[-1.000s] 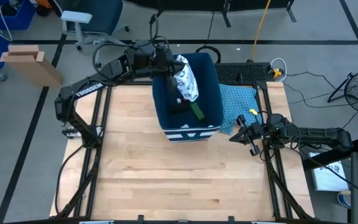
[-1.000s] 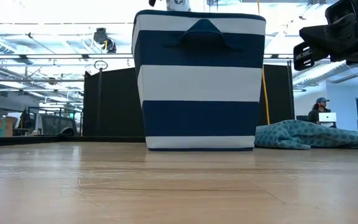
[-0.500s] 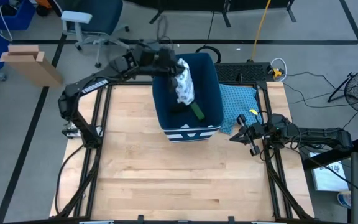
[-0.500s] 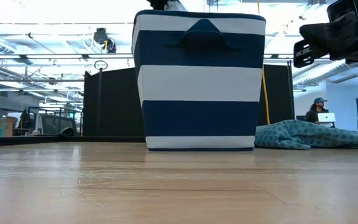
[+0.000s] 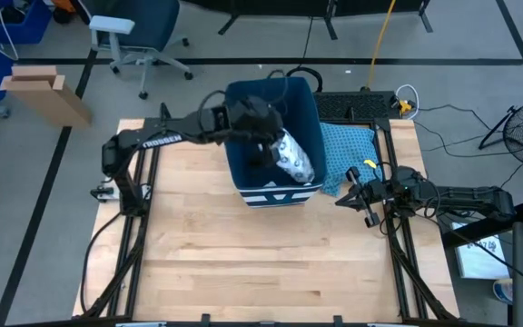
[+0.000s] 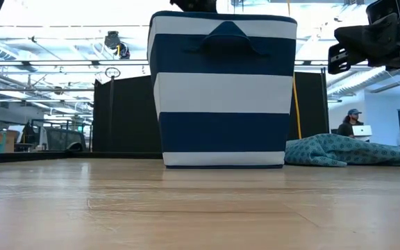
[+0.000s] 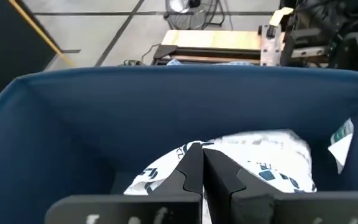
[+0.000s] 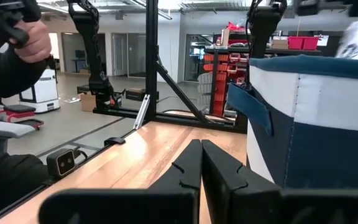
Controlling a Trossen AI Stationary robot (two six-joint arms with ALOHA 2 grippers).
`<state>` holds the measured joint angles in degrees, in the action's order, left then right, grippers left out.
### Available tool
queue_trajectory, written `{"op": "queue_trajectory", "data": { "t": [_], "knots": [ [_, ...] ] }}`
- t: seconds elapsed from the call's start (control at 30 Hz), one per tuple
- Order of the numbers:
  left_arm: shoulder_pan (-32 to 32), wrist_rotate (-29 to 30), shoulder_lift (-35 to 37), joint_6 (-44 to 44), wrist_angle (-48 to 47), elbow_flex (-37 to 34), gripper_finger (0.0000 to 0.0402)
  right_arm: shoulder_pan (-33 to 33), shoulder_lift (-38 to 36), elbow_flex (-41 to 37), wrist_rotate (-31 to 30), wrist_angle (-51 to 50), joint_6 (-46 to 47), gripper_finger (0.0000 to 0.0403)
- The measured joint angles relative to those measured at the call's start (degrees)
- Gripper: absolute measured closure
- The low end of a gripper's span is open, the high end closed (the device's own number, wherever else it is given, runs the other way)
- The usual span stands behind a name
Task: Pick & place medical supplies in basket/bin
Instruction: Put the mailer bag into the blue bin
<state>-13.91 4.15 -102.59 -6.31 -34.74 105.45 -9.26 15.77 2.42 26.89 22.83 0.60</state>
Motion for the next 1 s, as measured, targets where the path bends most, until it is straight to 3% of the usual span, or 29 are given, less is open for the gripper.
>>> {"op": "queue_trajectory", "data": {
  "t": [0.17, 0.43, 0.73, 1.0],
  "knots": [
    [4.2, 7.2, 0.1, 1.1, -4.8, 0.0, 0.0401, 0.0, 0.0, 0.0, 0.0, 0.1, 0.0, 0.0403],
    [5.4, 11.1, 0.2, 4.1, -8.7, -1.9, 0.0401, 0.0, 0.0, 0.0, 0.0, 0.1, 0.2, 0.0403],
    [5.2, 10.9, 0.1, 7.3, -4.0, -12.0, 0.0401, 0.0, 0.0, 0.0, 0.0, 0.1, 0.2, 0.0403],
    [4.3, 7.5, 0.1, 7.7, -2.7, -15.5, 0.0401, 0.0, 0.0, 0.0, 0.1, 1.1, 0.2, 0.0403]
  ]
}}
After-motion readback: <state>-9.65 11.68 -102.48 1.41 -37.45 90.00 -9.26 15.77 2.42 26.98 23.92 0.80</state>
